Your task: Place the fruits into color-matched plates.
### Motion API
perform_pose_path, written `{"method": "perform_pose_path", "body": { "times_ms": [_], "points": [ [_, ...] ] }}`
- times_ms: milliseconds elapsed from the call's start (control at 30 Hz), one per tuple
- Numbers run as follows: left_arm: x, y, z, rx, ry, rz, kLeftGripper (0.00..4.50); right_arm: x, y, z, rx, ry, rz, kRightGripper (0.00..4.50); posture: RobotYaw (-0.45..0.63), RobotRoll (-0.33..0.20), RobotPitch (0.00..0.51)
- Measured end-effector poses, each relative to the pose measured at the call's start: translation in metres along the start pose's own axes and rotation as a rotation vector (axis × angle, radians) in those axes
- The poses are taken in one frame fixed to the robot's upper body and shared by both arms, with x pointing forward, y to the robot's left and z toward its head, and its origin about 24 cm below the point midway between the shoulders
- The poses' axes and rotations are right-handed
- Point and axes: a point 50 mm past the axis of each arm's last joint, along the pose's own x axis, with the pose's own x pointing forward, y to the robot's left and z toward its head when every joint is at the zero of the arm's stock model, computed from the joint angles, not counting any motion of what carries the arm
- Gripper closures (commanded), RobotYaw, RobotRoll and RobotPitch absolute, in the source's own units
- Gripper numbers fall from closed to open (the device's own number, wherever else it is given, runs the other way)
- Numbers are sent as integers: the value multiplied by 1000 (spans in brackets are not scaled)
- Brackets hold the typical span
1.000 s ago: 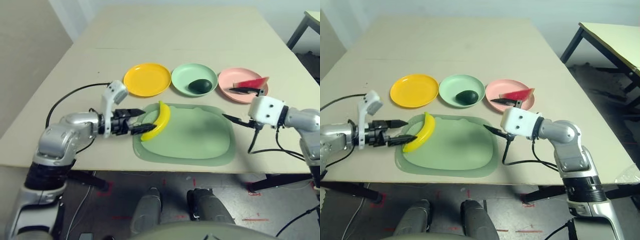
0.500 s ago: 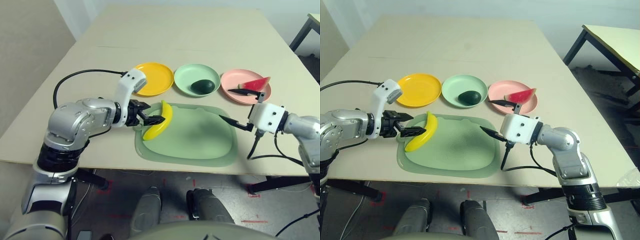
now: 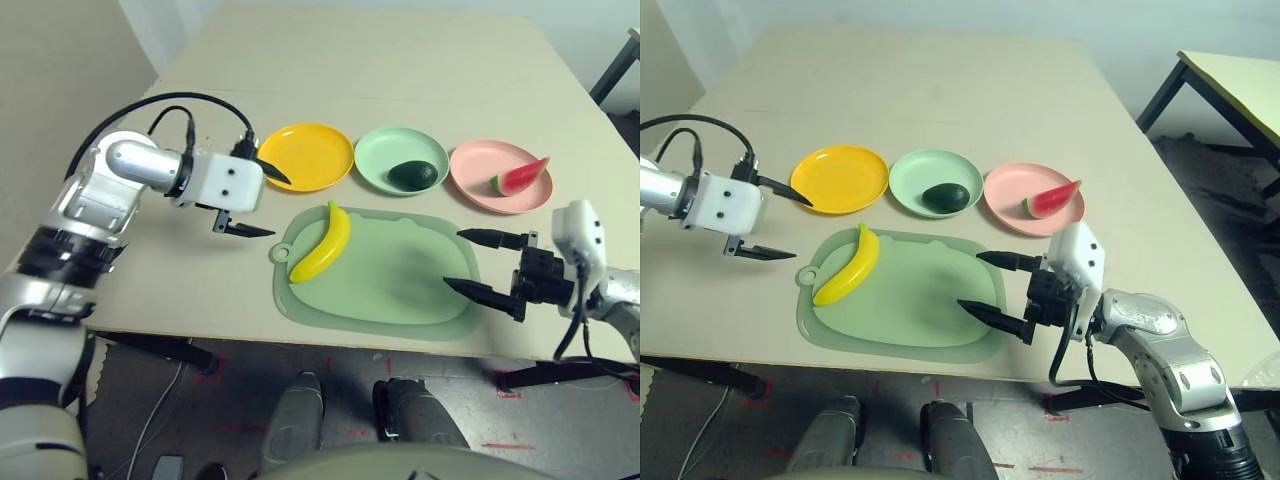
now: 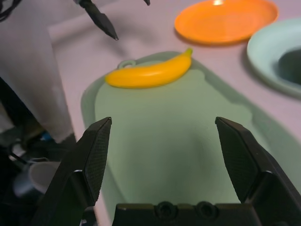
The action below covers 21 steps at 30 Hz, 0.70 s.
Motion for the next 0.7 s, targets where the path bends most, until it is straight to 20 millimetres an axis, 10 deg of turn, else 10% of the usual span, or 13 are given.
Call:
{"method": "perform_pose_path", "body": {
  "times_ms": [700],
  "points": [
    [71, 4, 13, 504, -160, -333, 0, 17, 18, -5, -62, 11, 14, 43, -91, 0, 146]
  ]
}}
